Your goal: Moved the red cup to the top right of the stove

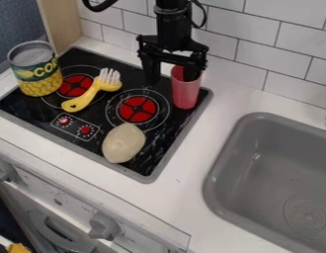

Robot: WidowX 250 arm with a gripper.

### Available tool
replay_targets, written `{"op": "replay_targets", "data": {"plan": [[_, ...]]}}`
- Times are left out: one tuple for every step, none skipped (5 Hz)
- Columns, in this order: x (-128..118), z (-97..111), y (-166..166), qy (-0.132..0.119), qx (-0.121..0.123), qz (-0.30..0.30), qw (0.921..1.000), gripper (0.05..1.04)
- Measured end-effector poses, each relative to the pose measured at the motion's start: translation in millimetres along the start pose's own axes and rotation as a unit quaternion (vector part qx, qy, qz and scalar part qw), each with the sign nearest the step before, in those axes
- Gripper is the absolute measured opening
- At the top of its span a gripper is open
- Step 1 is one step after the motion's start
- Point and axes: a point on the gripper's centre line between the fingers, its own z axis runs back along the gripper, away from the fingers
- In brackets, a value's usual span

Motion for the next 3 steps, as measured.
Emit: {"op": "replay_targets", "data": {"plan": [[-2, 19, -1, -0.016, -0.004, -0.001, 0.9999, 1.0], [-4, 35, 2, -0.027, -0.004, 0.001, 0.9996, 1.0], [-4, 60, 1, -0.061, 0.002, -0.001, 0.9981, 1.0]]}}
